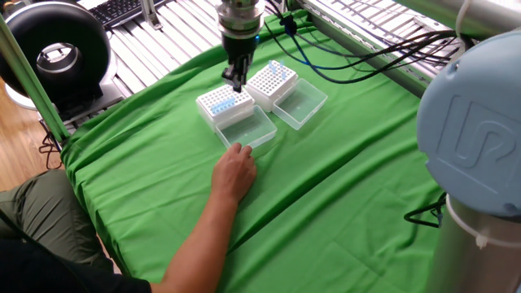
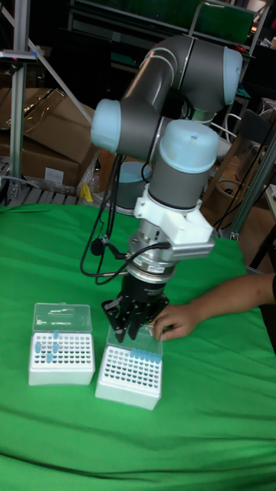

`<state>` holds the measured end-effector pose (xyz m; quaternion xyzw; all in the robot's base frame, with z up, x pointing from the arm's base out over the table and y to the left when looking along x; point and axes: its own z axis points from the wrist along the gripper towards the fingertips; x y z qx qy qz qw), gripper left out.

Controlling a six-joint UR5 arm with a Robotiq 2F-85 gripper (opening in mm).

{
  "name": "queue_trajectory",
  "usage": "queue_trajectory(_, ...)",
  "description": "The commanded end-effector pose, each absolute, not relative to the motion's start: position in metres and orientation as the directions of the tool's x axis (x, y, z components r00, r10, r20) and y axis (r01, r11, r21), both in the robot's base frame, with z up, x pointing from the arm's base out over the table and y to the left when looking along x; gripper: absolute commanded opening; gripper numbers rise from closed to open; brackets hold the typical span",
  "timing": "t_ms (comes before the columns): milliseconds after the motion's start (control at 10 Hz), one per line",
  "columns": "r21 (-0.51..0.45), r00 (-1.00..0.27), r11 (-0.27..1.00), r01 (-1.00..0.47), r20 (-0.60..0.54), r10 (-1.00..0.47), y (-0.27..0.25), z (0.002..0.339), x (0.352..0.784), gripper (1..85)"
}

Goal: Insert a medium pipette tip into the holder for medium pipette tips

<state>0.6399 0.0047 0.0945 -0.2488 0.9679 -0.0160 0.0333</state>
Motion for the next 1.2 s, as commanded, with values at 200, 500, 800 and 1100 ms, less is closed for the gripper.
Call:
queue_trajectory(200,-0.065,-0.828,0.833,-0.550,-0.091,-0.553,-0.051,0.082,0.643,29.3)
queue_trajectory(500,-0.068,-0.813,0.817,-0.573,-0.079,-0.577,-0.081,0.084,0.635,29.3)
queue_trajectory(800,-0.093,-0.807,0.808,-0.581,-0.059,-0.587,-0.105,0.078,0.624,29.3)
queue_trajectory(1100,-0.102,-0.801,0.800,-0.592,-0.041,-0.598,-0.116,0.080,0.620,29.7)
